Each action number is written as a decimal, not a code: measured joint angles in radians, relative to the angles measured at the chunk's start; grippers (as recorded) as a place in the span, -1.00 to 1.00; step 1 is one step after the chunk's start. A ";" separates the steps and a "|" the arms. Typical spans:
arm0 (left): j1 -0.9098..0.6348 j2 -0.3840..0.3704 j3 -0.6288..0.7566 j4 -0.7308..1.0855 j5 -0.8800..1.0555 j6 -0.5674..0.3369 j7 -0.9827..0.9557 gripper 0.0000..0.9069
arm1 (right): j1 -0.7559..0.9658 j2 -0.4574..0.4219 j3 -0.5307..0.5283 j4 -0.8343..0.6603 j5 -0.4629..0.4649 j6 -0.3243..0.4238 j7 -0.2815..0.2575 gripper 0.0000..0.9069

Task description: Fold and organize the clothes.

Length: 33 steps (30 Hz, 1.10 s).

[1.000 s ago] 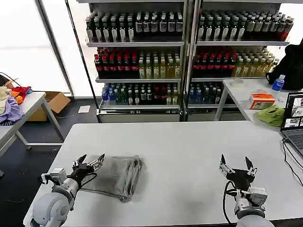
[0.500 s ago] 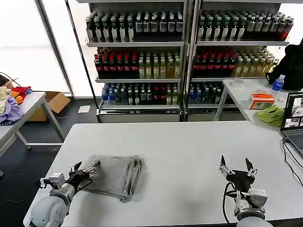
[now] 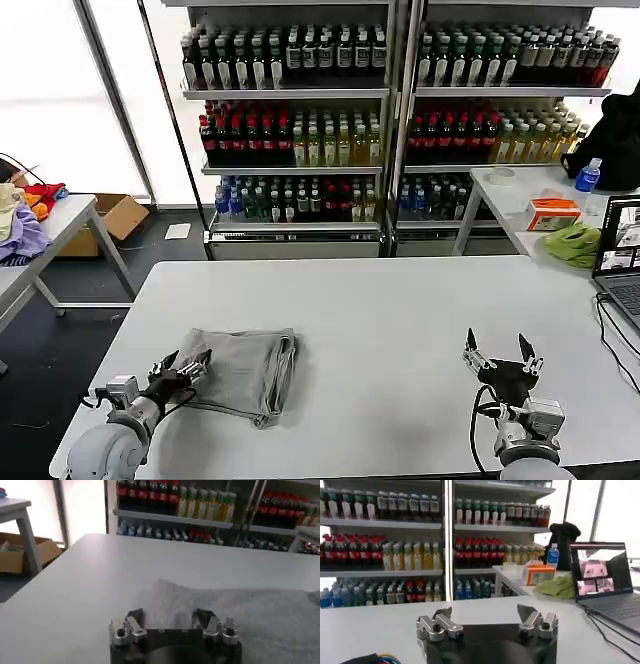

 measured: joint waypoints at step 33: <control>0.012 0.146 -0.256 0.052 -0.050 -0.012 0.044 -1.00 | 0.046 -0.005 -0.023 -0.031 0.005 -0.001 0.004 1.00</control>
